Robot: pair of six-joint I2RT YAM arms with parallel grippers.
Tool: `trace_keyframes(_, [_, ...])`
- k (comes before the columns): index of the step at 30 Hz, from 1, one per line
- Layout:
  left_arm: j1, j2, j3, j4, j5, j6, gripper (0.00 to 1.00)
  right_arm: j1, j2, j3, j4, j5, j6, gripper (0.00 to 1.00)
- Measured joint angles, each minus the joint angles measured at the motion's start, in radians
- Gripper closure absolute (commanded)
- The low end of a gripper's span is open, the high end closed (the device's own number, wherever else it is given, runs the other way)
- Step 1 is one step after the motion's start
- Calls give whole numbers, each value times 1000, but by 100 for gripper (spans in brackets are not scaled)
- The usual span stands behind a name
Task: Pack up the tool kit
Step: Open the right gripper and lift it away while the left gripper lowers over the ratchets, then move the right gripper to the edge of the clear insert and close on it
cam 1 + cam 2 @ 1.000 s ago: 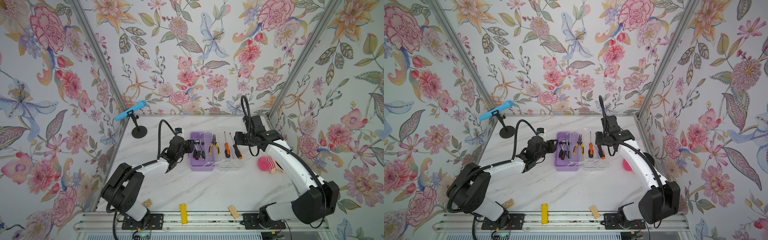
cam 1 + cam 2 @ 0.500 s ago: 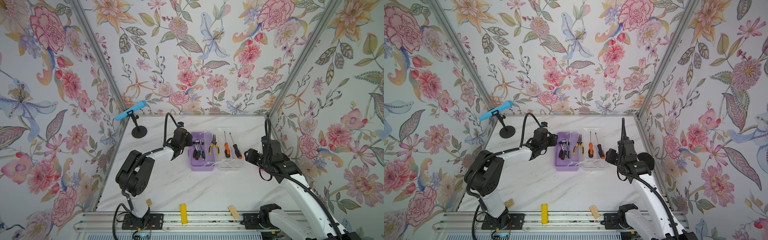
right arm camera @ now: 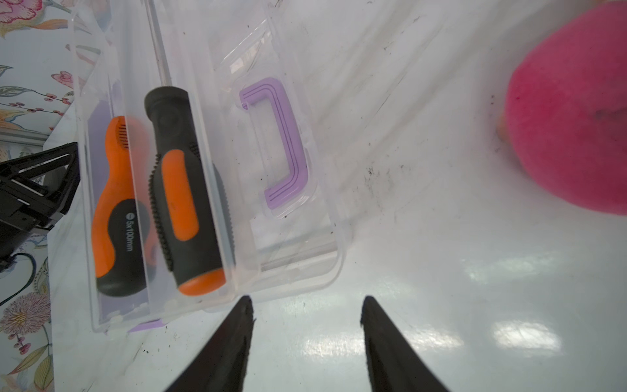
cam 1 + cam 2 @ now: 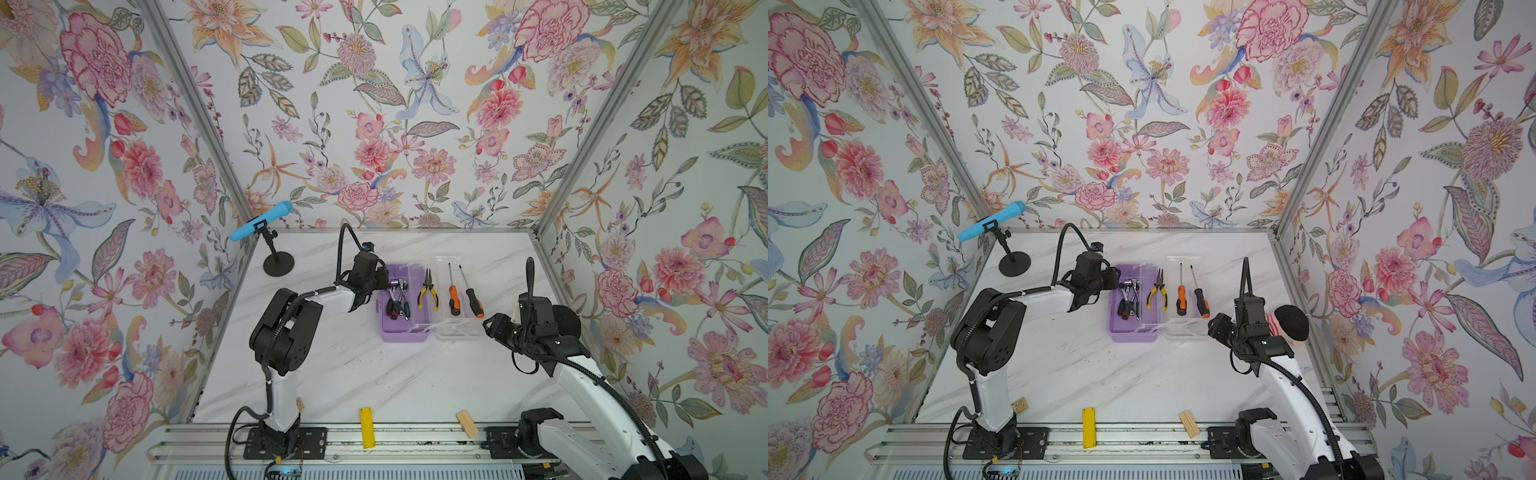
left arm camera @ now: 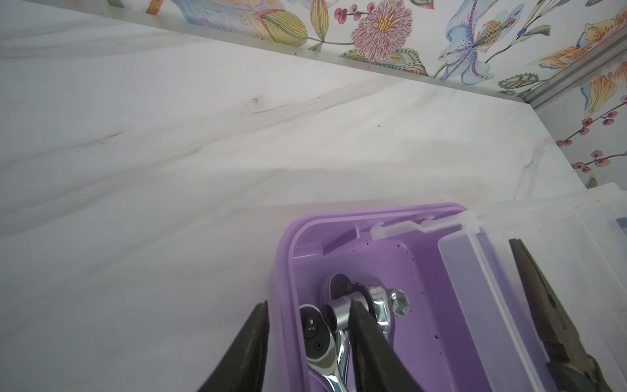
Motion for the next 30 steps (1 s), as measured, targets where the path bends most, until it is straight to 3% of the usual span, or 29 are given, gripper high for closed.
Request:
trace_keyframes(21, [2, 26, -2, 19, 20, -16, 78, -33, 190, -66, 206, -35, -1, 58])
trace_keyframes(30, [3, 26, -37, 83, 13, -84, 84, -47, 249, -74, 284, -62, -2, 62])
